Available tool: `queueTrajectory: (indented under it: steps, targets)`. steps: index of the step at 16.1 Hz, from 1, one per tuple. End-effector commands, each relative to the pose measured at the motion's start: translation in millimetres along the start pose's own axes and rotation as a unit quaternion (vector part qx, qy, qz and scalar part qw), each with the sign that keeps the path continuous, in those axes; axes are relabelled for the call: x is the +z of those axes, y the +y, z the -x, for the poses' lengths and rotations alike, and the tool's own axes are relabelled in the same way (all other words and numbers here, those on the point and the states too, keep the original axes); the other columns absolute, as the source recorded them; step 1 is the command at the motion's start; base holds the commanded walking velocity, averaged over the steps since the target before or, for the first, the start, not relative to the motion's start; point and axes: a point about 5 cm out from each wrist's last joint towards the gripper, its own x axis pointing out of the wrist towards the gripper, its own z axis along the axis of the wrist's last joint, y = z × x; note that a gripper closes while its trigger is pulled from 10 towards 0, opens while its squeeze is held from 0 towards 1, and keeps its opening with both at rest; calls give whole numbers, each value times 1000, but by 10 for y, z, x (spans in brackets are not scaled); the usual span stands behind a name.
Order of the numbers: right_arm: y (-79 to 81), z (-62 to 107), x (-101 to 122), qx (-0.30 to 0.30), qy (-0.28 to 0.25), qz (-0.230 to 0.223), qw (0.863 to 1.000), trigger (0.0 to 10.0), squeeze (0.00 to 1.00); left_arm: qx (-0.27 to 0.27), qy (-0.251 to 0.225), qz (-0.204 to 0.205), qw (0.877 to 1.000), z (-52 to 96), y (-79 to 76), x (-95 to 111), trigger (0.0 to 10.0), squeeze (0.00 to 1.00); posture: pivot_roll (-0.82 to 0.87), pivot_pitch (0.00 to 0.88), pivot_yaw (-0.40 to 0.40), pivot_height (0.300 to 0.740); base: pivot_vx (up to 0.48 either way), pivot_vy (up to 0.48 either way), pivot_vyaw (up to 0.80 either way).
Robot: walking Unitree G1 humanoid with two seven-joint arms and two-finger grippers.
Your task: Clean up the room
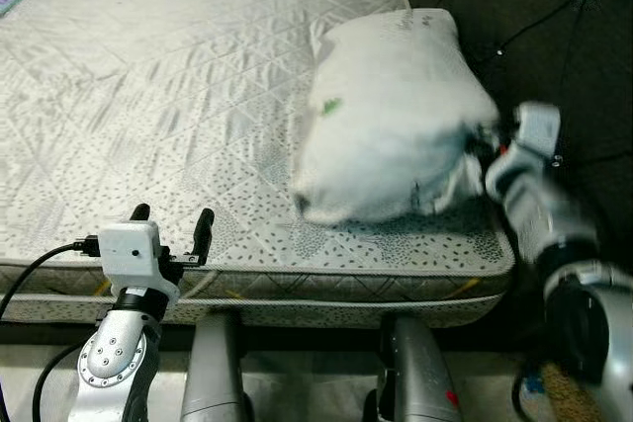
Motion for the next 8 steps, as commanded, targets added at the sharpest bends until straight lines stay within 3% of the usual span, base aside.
queueTrajectory:
  steps: [1,4,6,8]
  targets:
    - [-38,30,193,-3,-83,-11,996,0,0,-7,3,-5,1000,-2,-4,-11,10000,0,64,73,21,537,0,0,0]
    - [-190,205,-45,-49,-101,-52,992,0,0,-16,4,-2,1000,-94,2,-11,10000,0,26,79,56,537,0,0,0]
    - [-237,291,-72,-67,-115,-65,989,0,0,-23,1,-1,1000,-138,-16,5,10000,0,14,78,65,537,0,0,0]
    - [-185,428,-157,-67,-122,-71,988,0,0,-27,1,-1,1000,-147,-23,1,10000,0,2,78,69,537,0,0,0]
